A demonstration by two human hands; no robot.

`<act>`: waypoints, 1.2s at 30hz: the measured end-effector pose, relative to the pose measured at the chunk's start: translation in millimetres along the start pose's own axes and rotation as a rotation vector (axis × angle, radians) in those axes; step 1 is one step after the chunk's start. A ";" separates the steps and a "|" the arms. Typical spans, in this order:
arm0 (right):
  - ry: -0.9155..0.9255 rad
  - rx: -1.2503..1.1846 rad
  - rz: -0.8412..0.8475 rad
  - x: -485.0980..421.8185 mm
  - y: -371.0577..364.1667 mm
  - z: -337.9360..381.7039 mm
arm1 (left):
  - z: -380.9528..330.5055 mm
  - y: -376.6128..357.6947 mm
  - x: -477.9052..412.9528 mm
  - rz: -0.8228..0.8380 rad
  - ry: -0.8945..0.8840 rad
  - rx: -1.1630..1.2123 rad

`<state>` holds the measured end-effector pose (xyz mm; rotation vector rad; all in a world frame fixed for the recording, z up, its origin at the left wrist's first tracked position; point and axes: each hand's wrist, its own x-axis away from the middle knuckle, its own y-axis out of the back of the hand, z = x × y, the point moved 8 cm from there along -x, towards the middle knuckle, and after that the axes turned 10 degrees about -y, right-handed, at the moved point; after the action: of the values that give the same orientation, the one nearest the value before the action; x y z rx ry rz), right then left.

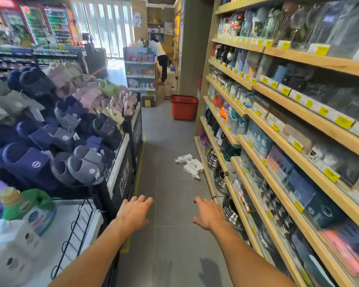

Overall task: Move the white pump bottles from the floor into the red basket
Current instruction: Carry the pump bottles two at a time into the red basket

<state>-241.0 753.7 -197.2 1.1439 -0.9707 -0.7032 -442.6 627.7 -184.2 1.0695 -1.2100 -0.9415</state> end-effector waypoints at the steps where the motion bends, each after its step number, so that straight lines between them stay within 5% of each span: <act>1: -0.002 0.005 0.004 -10.2 1.7 2.1 | 3.6 1.5 -11.2 -0.001 -0.008 -0.003; 36: 0.001 0.027 -0.059 -402.6 127.4 52.0 | 173.4 107.4 -382.4 -0.040 -0.027 -0.017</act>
<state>-463.8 1115.6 -176.4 1.2003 -0.9517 -0.7385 -663.9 1000.1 -168.2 1.0741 -1.2040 -0.9986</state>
